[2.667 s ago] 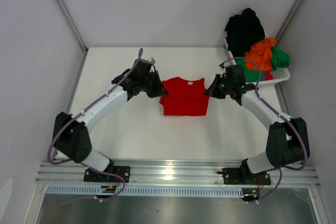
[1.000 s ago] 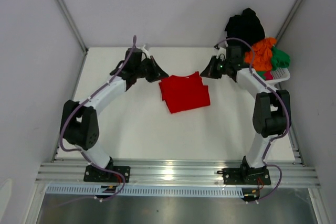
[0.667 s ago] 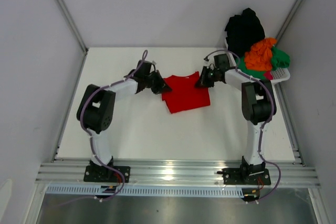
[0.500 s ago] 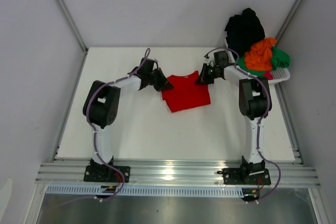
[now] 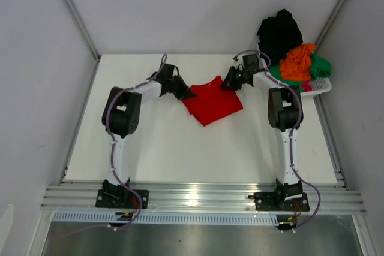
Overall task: Fold and stack the t-shirts
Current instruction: Fold the tshirt, then neatly place the folded tshirt to the corner
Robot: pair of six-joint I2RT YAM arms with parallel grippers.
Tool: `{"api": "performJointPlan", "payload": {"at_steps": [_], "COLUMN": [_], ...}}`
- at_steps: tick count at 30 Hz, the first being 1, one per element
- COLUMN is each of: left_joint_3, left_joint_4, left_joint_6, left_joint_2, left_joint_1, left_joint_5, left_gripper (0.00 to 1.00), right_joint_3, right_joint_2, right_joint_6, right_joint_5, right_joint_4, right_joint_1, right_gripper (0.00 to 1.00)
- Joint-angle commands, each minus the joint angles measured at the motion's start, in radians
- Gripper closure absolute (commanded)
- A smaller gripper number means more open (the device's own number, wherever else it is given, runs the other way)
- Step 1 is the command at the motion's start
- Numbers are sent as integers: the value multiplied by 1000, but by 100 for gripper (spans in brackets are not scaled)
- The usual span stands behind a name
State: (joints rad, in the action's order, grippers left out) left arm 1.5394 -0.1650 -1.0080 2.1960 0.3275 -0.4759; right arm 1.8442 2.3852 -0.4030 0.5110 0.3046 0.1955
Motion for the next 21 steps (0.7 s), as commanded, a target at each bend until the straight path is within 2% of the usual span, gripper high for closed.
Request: {"api": "performJointPlan", "payload": {"at_steps": [1,2,4,9,14,17,18,20,21], "left_joint_3": [15,13,17,37,53,59,67,87,111], "left_joint_4": [19,28,36,38,44,61,45,7,-22], "left_joint_6": [-84,-105,-116,-118,-86,-40,-23,55,84], "left_joint_2": [18,22,27,38,21,-41,-65,-154,-188], "left_joint_1": [-21,-27,-30,-41,-62,-79,-82,-88,-88], "left_joint_5": [-35,-39,-47,-56,-76,-96,-99,-105,-87], "left_gripper": [99,99,99,93,82,64,44,22,1], "right_joint_3": [36,24,12,-16,32,59,62,75,76], "right_joint_2": [16,12,3,-21,-23,-73,-96,-150,-208], "right_joint_6": [-37,-57,-75,-125,-111,-122,-117,-79,-60], "right_joint_5": [6,14,29,-18,-51,-23,-8,50,75], "right_joint_4": [-77,-97,-166,-254,-214,-197,-196,-170,-156], "right_joint_1": [10,10,13,25,32,25,25,19,15], "right_gripper": [73,67,46,13,12,12,11,10,10]}}
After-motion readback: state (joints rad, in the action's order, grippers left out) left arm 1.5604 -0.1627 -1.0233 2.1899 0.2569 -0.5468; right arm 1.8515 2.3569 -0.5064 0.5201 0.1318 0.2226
